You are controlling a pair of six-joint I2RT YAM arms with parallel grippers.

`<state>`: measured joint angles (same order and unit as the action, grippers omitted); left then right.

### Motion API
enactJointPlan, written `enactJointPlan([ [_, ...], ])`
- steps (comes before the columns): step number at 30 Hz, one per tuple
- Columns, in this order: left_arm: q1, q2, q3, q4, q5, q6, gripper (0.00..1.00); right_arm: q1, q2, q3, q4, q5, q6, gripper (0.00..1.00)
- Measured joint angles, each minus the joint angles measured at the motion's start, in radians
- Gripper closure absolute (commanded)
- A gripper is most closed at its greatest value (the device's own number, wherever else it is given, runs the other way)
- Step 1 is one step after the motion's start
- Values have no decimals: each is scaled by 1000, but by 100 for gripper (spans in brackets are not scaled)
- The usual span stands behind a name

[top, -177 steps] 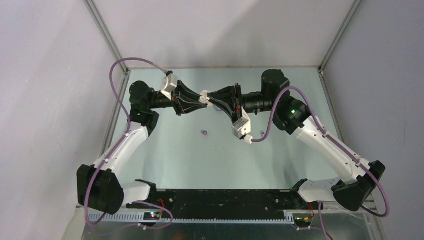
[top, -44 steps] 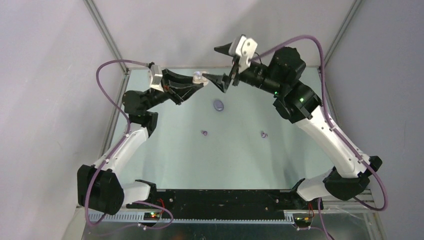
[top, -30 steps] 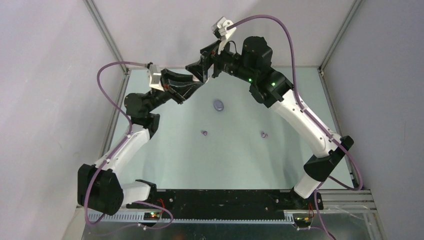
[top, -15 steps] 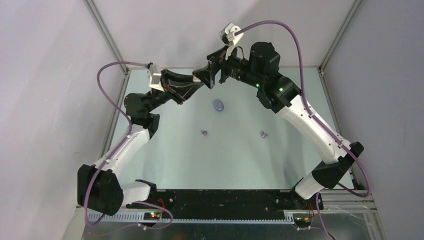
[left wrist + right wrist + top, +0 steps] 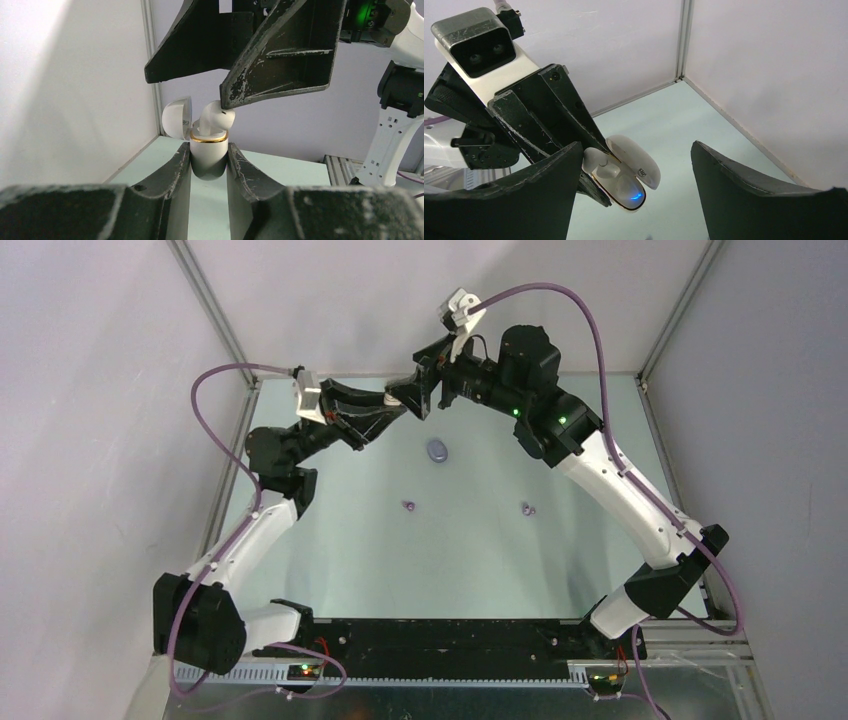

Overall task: Insert the wireless bluetooth earbuds into the charging case
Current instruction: Adjust the left earbud in the left side groove of the charging case.

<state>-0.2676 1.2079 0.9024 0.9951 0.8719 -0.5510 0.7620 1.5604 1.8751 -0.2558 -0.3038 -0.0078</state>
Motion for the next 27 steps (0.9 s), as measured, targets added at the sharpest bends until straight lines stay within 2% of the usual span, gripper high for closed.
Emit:
enactJointPlan([
  [27,11,-11,0,-9,22,-8,100,-38,-21,-43,-9,-26,-90,19],
])
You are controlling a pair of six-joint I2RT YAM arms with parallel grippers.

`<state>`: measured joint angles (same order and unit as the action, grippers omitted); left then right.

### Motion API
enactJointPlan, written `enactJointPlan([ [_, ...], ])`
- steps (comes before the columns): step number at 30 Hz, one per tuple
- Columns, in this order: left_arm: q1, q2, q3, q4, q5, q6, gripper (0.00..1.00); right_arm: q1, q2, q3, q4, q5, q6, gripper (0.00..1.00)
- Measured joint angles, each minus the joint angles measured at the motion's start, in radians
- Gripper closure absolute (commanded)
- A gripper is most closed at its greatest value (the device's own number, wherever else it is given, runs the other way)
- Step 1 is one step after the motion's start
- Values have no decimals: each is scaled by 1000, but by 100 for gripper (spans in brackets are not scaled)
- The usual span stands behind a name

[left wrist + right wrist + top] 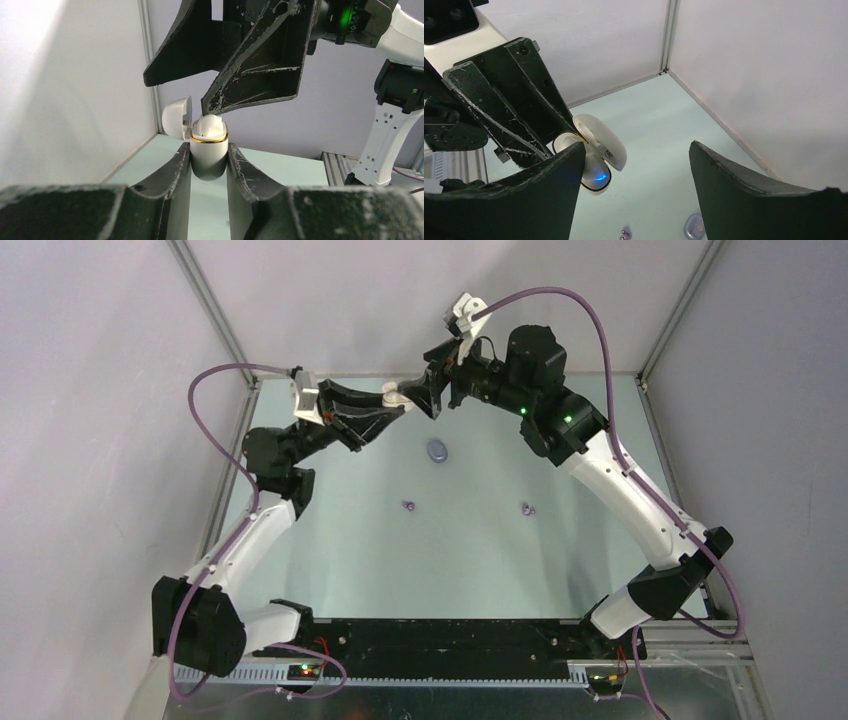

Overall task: Insert the wireless bluetooth earbuds into the charging case
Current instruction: Adjust the left earbud in the left side groove of the charging case, then close the charging case.

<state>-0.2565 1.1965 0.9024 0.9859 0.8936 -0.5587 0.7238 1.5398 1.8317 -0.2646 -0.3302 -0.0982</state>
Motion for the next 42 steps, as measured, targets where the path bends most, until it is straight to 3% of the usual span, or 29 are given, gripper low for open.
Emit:
enactJointPlan([
  [5,0,0,0,0,3,-1,100,-16,-5,-1,-2,-72,-3,17],
  [13,0,0,0,-1,36,10,100,-65,-4,68,-113,-378,-29,19],
  [19,0,0,0,-8,76,19,100,-80,27,88,-127,-460,-30,19],
  [28,-1,13,8,-36,101,28,100,-85,100,88,-126,-490,-26,22],
  [35,2,42,35,-144,8,12,100,-82,71,58,-125,-483,-82,21],
  [40,-2,68,60,-216,3,1,100,-66,-4,-62,-90,-348,-139,17],
  [42,8,76,59,-253,-19,-2,100,-67,-32,-106,-89,-272,-143,19],
])
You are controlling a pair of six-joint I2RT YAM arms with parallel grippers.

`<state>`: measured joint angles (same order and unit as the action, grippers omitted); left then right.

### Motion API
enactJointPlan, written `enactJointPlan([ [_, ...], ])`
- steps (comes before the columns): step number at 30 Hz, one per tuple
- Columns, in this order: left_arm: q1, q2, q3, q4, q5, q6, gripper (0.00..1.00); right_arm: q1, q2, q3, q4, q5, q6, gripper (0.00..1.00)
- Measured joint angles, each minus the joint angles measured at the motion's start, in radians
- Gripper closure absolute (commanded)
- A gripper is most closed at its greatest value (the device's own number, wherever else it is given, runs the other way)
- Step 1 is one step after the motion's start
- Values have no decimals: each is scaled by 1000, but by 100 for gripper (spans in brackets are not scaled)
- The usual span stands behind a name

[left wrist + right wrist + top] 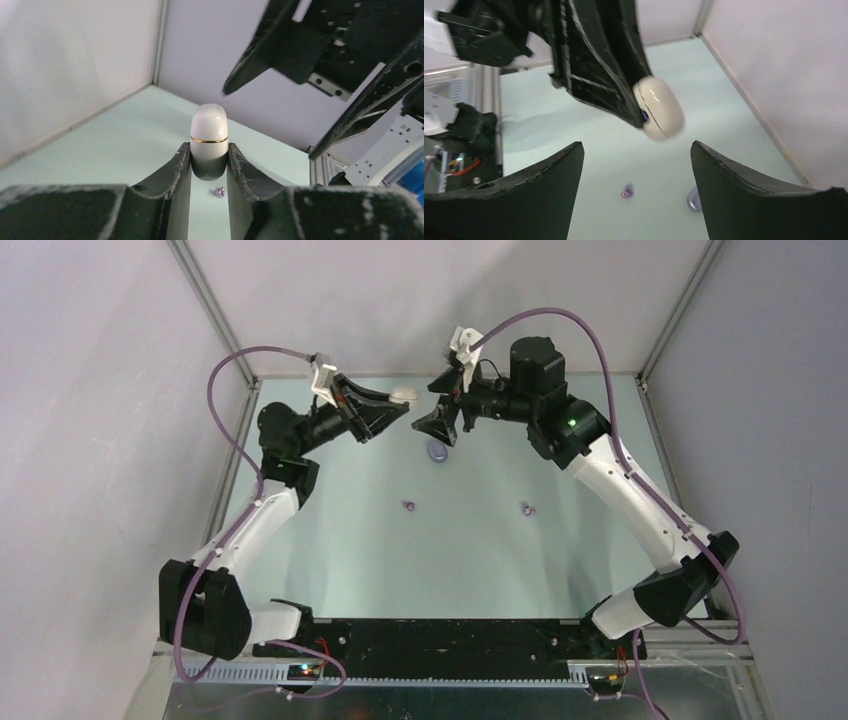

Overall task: Insert the wireless bluetooth earbuds into the charging case
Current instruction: Close the charging case, then place the charging case with the earbuds at the center of the board.

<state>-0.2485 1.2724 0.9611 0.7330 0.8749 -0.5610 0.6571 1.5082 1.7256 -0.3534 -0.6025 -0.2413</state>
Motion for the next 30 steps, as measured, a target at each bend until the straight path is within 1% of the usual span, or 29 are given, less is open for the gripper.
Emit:
enactJointPlan([
  [3,42,-2,-35,-66,-19,-19,99,-37,-25,-50,-6,71,6,28],
  [5,78,-10,-78,-150,-36,-17,98,-104,-29,-88,-20,111,32,31],
  [8,131,-12,-126,-343,-85,16,97,-193,6,-132,-67,168,95,36],
  [9,153,-8,-135,-450,-119,40,98,-211,24,-143,-79,185,115,38],
  [11,174,6,-132,-543,-151,60,98,-226,75,-169,-107,213,155,39],
  [12,189,34,-113,-623,-172,74,97,-222,100,-174,-123,223,161,40],
  [15,227,158,-36,-776,-217,99,97,-189,211,-168,-171,264,171,41],
  [17,252,230,-21,-836,-241,110,97,-166,295,-145,-197,286,186,42],
  [19,272,283,-21,-911,-262,122,94,-147,375,-124,-215,307,197,42],
  [23,289,362,-21,-1012,-294,137,91,-133,483,-53,-250,330,177,42],
  [26,292,399,-21,-1061,-313,143,87,-145,520,4,-245,332,127,41],
  [30,293,415,-26,-1101,-350,143,82,-185,554,72,-214,338,-11,41],
])
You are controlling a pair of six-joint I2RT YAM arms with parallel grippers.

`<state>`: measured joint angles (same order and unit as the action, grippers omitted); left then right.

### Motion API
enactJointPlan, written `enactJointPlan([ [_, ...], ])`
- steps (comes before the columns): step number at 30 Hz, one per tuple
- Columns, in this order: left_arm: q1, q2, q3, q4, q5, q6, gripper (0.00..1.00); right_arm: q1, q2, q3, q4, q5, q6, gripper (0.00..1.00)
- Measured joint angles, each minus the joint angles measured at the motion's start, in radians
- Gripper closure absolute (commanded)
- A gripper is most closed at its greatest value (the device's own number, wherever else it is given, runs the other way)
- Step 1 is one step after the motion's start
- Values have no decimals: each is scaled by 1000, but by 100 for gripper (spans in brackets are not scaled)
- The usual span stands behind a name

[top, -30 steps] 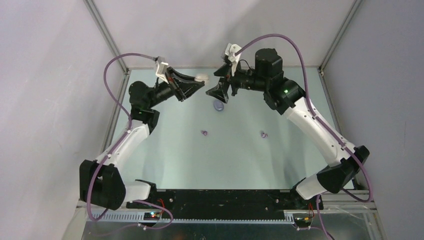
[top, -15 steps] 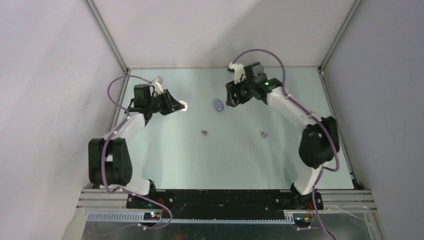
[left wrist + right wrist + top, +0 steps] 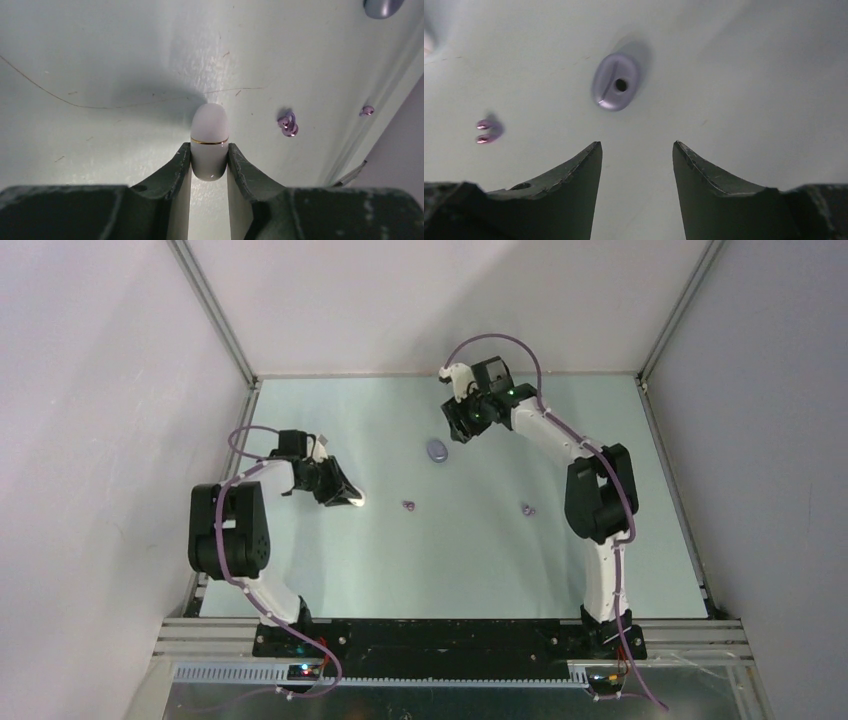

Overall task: Insert the wireless bluetooth earbuds into the charging case
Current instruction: Place the charging case with the earbuds at the center of the board, then move the charging case to the center of the board.

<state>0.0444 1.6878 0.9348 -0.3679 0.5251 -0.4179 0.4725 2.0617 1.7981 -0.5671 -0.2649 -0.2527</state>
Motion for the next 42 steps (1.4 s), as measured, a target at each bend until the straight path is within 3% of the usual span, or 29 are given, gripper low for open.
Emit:
enactJointPlan([
  [3,3,5,-4,-13,-9,-3,71,-32,52,59,21,-1,-122,41],
  [9,6,4,-15,-45,-69,6,21,-66,187,109,38,2,-345,40],
  [11,11,-16,-17,-69,-72,3,17,-60,219,109,37,3,-397,39],
  [19,87,-109,-17,-183,-179,32,16,23,259,109,32,3,-528,39],
  [29,111,-204,-17,-188,-182,34,17,115,313,164,84,-5,-537,39],
  [32,111,-211,-17,-183,-181,34,17,123,319,171,87,-6,-534,34],
  [36,111,-217,-17,-176,-156,34,16,117,319,182,80,-43,-534,26],
  [42,111,-232,-17,-151,-6,69,16,74,319,269,-28,-171,-575,22],
])
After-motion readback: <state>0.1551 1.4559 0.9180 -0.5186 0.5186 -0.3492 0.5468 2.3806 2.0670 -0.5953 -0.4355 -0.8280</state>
